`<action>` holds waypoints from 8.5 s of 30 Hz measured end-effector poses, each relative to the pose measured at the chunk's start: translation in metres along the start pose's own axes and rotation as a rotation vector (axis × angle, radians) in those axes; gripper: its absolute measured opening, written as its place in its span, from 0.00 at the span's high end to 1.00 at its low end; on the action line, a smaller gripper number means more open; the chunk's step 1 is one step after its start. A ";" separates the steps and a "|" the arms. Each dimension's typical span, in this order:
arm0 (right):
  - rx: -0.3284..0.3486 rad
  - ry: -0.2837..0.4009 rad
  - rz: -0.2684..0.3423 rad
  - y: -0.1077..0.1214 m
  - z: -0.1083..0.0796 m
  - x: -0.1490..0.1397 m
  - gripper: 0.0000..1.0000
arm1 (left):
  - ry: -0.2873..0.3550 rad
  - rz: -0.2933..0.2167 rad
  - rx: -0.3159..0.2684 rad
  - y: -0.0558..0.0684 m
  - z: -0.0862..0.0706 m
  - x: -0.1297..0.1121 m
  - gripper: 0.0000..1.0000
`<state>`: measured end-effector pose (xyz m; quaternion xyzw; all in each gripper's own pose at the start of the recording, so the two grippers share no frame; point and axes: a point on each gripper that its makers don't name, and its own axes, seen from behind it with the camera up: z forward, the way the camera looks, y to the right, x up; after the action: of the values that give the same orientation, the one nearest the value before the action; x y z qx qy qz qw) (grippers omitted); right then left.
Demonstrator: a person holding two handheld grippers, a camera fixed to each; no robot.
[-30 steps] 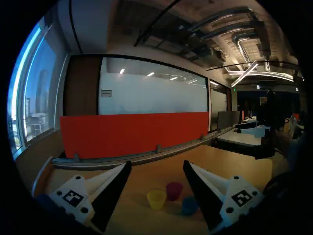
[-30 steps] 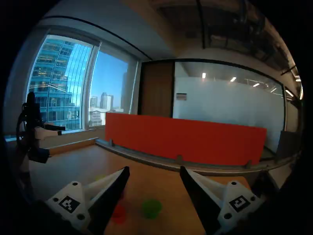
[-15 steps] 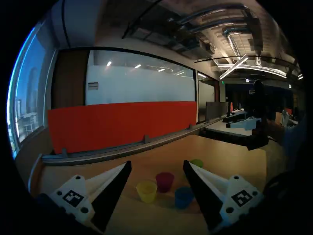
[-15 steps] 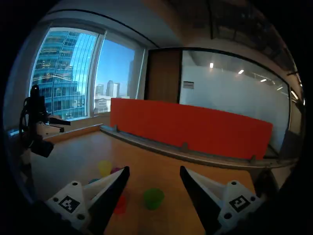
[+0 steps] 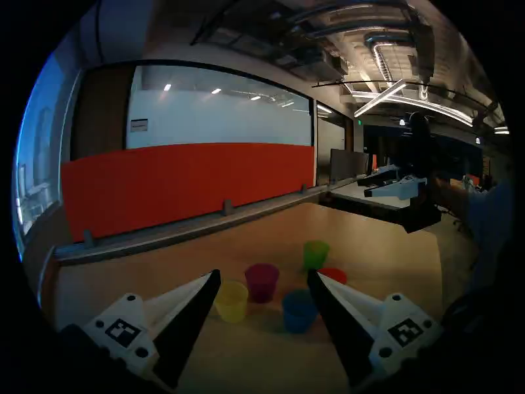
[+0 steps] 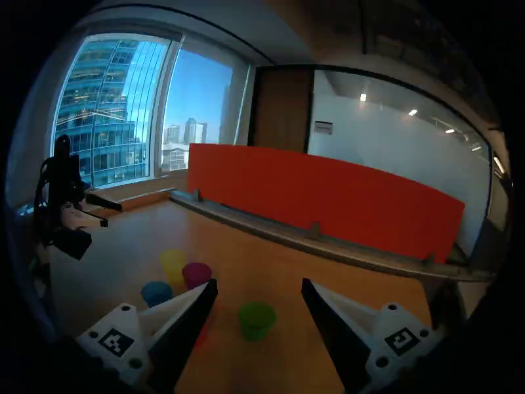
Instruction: Pour water
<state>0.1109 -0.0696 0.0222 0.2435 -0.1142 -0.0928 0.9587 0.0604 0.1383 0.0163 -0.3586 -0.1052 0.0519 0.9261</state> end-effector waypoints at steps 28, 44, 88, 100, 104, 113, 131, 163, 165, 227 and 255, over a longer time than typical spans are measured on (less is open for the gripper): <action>0.032 -0.106 -0.003 0.001 0.035 -0.051 0.00 | -0.212 0.038 -0.143 0.036 0.049 -0.099 0.02; 0.041 -0.129 0.003 0.002 0.051 -0.062 0.00 | -0.310 0.068 -0.206 0.050 0.076 -0.128 0.02; 0.033 -0.146 -0.002 0.012 0.061 -0.069 0.00 | -0.399 0.099 -0.267 0.075 0.132 -0.149 0.11; 0.038 -0.157 0.002 0.012 0.064 -0.077 0.00 | -0.400 0.093 -0.268 0.074 0.130 -0.149 0.15; 0.040 -0.168 0.000 0.011 0.066 -0.082 0.00 | -0.395 0.090 -0.261 0.071 0.128 -0.149 0.15; 0.047 -0.197 -0.003 0.008 0.073 -0.098 0.00 | -0.355 0.064 -0.234 0.060 0.117 -0.136 0.15; 0.061 -0.253 -0.019 0.002 0.090 -0.130 0.00 | -0.216 0.033 -0.155 0.040 0.092 -0.086 0.15; 0.070 -0.334 -0.013 0.003 0.135 -0.174 0.00 | -0.055 0.033 -0.061 0.020 0.047 -0.027 0.15; 0.070 -0.338 -0.011 0.003 0.139 -0.176 0.00 | -0.051 0.032 -0.055 0.018 0.044 -0.026 0.14; 0.096 0.015 -0.053 -0.039 0.079 -0.032 0.09 | 0.046 0.014 0.021 0.004 0.008 0.010 0.15; 0.131 0.156 -0.048 -0.069 0.054 0.015 0.08 | 0.097 0.019 0.011 0.009 0.009 0.031 0.15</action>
<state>0.1024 -0.1573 0.0375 0.3148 -0.0392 -0.0886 0.9442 0.0886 0.1565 0.0216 -0.3564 -0.0567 0.0438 0.9316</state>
